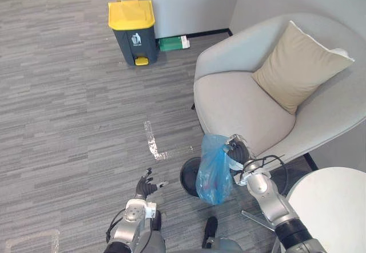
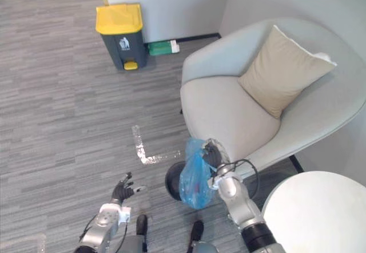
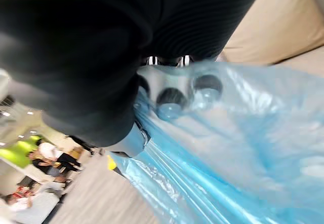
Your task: Gather rubbish on tea table into small bin, then transfer packed bag to large trash can.
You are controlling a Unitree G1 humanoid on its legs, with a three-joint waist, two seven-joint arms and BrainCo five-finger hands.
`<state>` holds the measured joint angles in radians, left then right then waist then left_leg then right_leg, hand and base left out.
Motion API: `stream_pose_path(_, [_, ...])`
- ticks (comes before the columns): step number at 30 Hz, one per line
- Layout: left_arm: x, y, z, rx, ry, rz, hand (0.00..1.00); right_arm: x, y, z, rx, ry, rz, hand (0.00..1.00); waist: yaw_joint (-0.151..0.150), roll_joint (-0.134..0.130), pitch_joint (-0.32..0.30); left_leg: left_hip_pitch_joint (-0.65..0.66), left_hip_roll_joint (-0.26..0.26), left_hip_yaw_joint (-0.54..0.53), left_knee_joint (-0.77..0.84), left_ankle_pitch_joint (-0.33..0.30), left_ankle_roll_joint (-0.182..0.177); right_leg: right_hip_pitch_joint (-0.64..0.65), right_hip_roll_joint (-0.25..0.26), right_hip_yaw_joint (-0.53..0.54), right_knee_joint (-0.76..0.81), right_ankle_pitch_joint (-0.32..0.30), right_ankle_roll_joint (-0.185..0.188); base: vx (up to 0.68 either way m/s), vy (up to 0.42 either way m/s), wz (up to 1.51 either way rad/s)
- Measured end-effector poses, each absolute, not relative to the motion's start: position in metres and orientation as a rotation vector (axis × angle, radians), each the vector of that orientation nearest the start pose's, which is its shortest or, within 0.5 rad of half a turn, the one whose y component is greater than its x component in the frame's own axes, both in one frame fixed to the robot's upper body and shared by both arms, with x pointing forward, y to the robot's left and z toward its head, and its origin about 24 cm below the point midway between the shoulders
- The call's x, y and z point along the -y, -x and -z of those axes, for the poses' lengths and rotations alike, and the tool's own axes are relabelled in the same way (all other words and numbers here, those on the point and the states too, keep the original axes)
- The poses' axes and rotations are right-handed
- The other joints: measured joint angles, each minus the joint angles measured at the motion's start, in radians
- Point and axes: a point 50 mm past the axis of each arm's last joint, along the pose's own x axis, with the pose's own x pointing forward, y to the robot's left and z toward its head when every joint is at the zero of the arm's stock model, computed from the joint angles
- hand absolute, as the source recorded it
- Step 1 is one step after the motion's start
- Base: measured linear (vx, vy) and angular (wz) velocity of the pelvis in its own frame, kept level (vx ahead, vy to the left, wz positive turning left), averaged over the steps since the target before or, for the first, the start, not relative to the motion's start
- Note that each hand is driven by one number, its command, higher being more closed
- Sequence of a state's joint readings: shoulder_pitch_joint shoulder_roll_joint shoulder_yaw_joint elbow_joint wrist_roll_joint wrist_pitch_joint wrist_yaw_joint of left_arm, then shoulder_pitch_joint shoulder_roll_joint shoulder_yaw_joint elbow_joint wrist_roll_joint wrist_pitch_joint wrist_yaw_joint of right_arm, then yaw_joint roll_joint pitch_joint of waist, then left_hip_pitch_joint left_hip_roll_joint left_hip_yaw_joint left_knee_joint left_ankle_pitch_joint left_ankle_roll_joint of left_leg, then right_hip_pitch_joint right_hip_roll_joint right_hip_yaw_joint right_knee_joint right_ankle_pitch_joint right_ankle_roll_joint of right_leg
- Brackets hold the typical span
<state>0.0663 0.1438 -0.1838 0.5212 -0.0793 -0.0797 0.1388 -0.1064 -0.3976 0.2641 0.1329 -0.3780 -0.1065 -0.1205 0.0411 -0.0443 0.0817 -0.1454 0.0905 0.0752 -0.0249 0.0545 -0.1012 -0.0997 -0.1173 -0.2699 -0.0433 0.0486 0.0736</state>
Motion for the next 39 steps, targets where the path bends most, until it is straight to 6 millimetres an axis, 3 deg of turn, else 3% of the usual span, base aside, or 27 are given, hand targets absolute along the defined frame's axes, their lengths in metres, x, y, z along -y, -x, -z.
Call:
stream_pose_path(3, [-0.16, -0.195, 0.075, -0.484, -0.126, 0.001, 0.0, 0.167, -0.264, -0.053, 0.158, 0.818, -0.269, 1.0, 0.0, -0.001, -0.002, 0.054, -0.002, 0.0, -0.042, 0.008, 0.001, 0.034, 0.0, 0.006, -0.005, -0.002, 0.003, -0.01, 0.008, -0.03])
stream_pose_path(12, [-0.142, -0.213, 0.032, -0.253, -0.197, 0.172, 0.0, 0.155, -0.26, -0.084, 0.337, 0.927, -0.509, 1.0, -0.002, -0.004, -0.03, 0.096, -0.001, -0.002, -0.077, 0.014, 0.001, 0.063, 0.005, 0.011, -0.016, -0.005, 0.007, 0.02, -0.002, -0.02])
stream_pose_path(18, [-0.134, -0.232, -0.009, -0.023, -0.345, 0.296, 0.0, 0.149, -0.266, -0.102, 0.438, 1.028, -0.593, 1.0, -0.002, -0.005, -0.031, 0.11, -0.001, -0.001, -0.078, 0.015, 0.001, 0.075, 0.007, 0.017, -0.018, -0.005, 0.007, 0.0, -0.001, -0.01])
stream_pose_path(20, [-0.133, -0.24, -0.03, 0.084, -0.402, 0.314, 0.0, 0.146, -0.263, -0.11, 0.489, 1.037, -0.605, 1.0, -0.003, -0.004, -0.032, 0.119, -0.002, -0.001, -0.078, 0.014, 0.001, 0.085, 0.006, 0.018, -0.019, -0.005, 0.007, 0.0, 0.0, 0.0])
stream_pose_path(23, [-0.131, -0.242, -0.045, 0.179, -0.464, 0.335, 0.0, 0.142, -0.259, -0.118, 0.555, 1.024, -0.603, 1.0, -0.003, -0.004, -0.033, 0.129, -0.002, 0.002, -0.078, 0.014, 0.001, 0.091, 0.006, 0.021, -0.016, -0.006, 0.006, -0.01, 0.0, -0.01])
stream_pose_path(30, [-0.123, -0.239, -0.055, 0.283, -0.611, 0.415, 0.0, 0.13, -0.259, -0.127, 0.645, 1.002, -0.608, 1.0, -0.005, 0.005, -0.068, 0.133, -0.002, 0.012, -0.079, 0.016, -0.001, 0.087, 0.006, 0.033, -0.015, -0.006, 0.005, -0.03, -0.002, -0.04])
stream_pose_path(39, [-0.108, -0.237, -0.058, 0.311, -0.538, 0.407, 0.0, 0.091, -0.265, -0.149, 0.765, 0.829, -0.611, 1.0, -0.002, 0.006, -0.076, 0.137, -0.002, 0.017, -0.08, 0.018, -0.003, 0.087, 0.007, 0.039, -0.013, -0.005, 0.003, 0.0, -0.002, -0.01])
